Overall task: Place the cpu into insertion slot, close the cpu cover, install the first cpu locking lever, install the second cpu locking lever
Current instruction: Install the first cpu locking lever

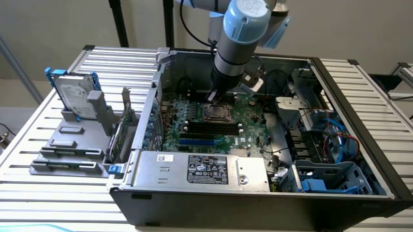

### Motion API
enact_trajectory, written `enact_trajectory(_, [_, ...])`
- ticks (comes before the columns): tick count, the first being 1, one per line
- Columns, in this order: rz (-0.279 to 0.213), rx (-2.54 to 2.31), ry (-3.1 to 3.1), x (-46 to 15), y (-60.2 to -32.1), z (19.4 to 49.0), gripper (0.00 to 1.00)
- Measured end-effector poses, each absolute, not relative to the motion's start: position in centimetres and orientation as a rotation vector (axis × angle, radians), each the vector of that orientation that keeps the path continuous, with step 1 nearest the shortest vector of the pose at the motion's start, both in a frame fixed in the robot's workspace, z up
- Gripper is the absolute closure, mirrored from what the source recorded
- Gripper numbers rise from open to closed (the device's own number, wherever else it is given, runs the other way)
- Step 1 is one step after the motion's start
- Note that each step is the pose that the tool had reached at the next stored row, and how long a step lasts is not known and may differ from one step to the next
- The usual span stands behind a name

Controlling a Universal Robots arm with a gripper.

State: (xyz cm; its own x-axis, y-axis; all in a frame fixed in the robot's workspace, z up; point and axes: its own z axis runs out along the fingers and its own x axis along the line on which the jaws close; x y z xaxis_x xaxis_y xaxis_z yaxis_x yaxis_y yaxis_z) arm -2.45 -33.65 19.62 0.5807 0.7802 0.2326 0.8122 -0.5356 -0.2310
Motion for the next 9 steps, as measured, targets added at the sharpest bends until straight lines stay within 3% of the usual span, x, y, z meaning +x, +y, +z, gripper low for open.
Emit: enact_trajectory(9, [-0.138, -2.508, -1.304, -2.04, -33.58, 19.58, 0.89])
